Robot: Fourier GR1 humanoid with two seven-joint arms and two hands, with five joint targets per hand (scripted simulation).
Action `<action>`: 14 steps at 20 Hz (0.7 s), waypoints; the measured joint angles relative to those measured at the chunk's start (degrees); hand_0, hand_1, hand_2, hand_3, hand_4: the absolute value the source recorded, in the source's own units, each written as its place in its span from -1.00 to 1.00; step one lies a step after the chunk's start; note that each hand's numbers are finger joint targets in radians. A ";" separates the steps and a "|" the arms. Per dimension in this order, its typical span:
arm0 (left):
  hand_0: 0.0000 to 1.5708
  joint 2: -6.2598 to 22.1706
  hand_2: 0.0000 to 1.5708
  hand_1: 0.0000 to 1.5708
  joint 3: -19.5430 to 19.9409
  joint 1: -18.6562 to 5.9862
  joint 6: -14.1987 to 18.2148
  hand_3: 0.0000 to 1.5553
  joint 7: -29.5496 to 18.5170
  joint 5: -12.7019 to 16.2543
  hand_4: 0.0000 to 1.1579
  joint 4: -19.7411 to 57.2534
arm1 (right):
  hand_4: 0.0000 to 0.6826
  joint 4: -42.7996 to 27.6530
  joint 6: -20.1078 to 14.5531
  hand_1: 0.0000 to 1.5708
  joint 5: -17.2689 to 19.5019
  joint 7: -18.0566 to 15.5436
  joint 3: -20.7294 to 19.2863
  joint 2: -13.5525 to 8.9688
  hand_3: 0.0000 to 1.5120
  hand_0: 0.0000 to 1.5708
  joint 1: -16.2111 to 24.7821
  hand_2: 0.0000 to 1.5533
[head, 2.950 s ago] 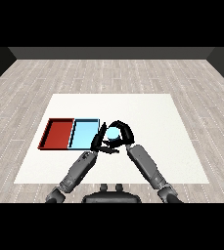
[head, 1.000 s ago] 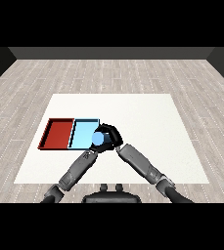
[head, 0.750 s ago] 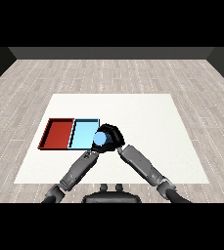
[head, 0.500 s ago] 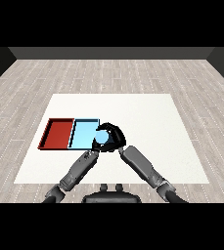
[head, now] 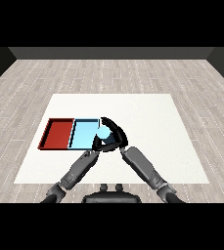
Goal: Pick the blue can and put it in the blue box
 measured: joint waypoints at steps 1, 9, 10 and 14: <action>1.00 -0.12 1.00 1.00 0.52 -0.68 -0.08 0.93 -0.36 -0.21 0.96 1.07 | -1.00 0.27 0.41 -1.00 -0.09 -0.27 -0.33 0.14 -1.00 -1.00 0.10 -1.00; 1.00 0.39 1.00 1.00 1.32 1.32 0.36 0.93 0.00 -3.80 0.95 -0.53 | -1.00 -3.57 1.85 -1.00 -1.13 2.75 -2.96 -1.12 -1.00 -1.00 1.14 -1.00; 1.00 0.49 1.00 1.00 1.65 1.65 0.13 0.93 0.09 -4.38 0.95 -0.77 | -1.00 -5.59 1.89 -1.00 -0.62 2.91 -2.70 -1.32 -1.00 -1.00 3.01 -1.00; 1.00 1.00 1.00 1.00 2.84 1.89 -0.08 0.92 0.05 -4.89 0.94 -0.55 | -1.00 -11.58 3.37 -1.00 -0.31 3.44 -4.35 -3.24 -1.00 -1.00 8.09 -1.00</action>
